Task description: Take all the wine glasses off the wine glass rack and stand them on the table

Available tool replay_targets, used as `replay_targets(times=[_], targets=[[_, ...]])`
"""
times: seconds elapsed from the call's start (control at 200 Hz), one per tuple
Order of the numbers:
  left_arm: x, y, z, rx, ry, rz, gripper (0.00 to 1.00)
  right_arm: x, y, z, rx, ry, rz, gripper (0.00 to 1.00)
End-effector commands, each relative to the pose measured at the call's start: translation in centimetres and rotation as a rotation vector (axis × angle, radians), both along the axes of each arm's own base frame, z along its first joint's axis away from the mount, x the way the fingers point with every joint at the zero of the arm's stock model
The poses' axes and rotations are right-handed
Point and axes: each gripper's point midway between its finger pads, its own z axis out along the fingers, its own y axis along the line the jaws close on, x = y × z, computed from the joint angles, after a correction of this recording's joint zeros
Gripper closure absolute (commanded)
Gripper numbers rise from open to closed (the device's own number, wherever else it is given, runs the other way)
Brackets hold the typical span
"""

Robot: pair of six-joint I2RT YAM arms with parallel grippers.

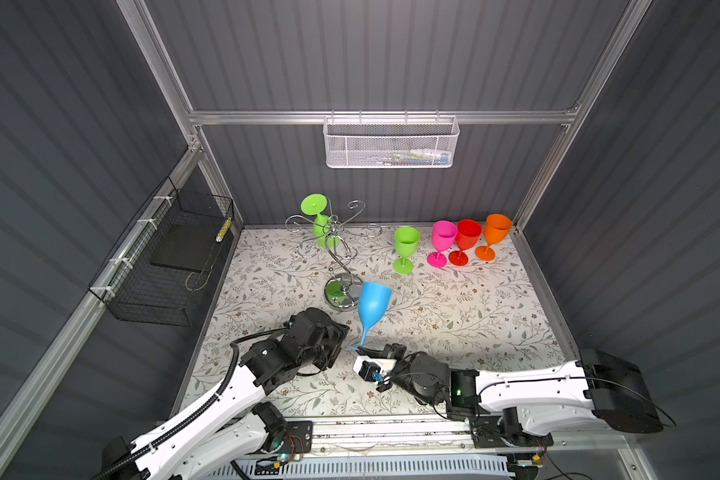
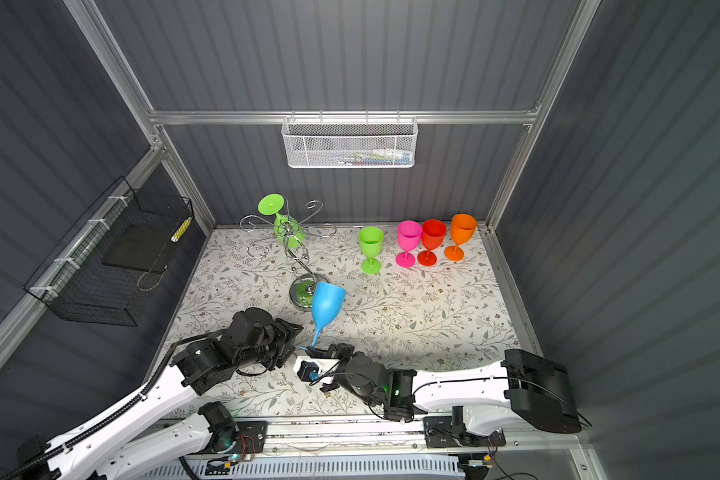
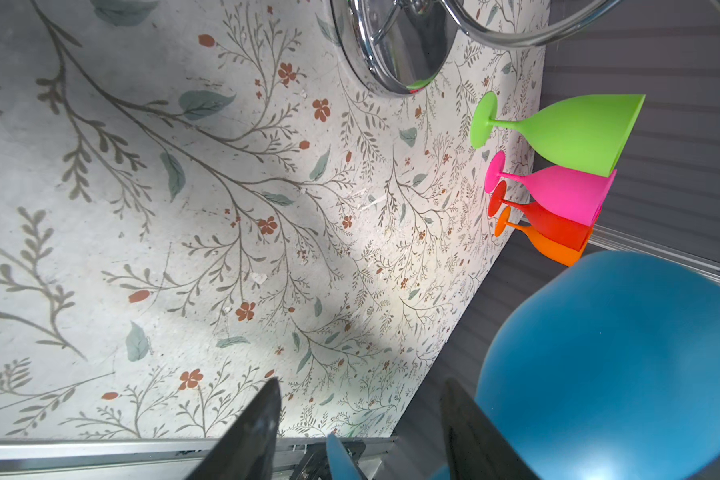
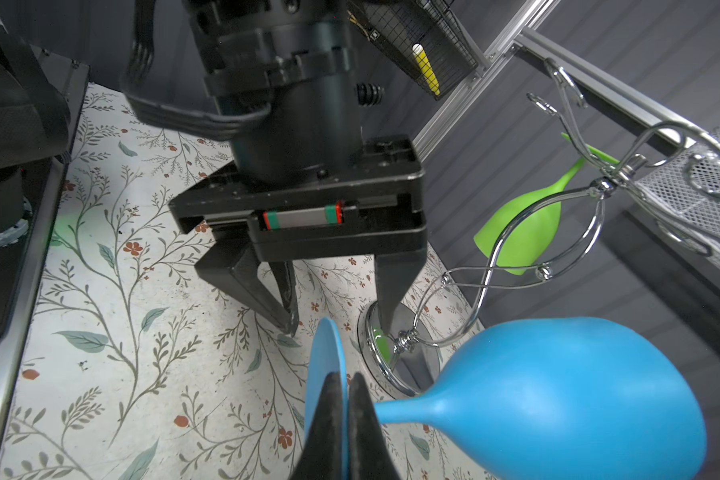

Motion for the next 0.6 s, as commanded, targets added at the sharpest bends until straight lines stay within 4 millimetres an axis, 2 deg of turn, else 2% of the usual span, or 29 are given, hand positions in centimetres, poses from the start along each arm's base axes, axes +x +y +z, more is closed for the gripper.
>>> replay_targets(times=[0.0, 0.205, 0.435, 0.595], targets=[[-0.2, -0.1, -0.9, -0.031, 0.023, 0.043, 0.41, 0.3, -0.1, 0.7, 0.025, -0.054, -0.028, 1.00], [-0.5, -1.0, -1.5, -0.063, 0.031, 0.053, 0.45, 0.5, 0.1, 0.3, 0.012, -0.083, -0.039, 1.00], [-0.2, -1.2, -1.1, -0.070, 0.019, 0.068, 0.50, 0.8, 0.4, -0.6, 0.003, -0.112, -0.055, 1.00], [-0.1, -1.1, -1.3, -0.065, 0.022, 0.074, 0.59, 0.8, 0.4, -0.4, 0.009, -0.121, -0.054, 1.00]])
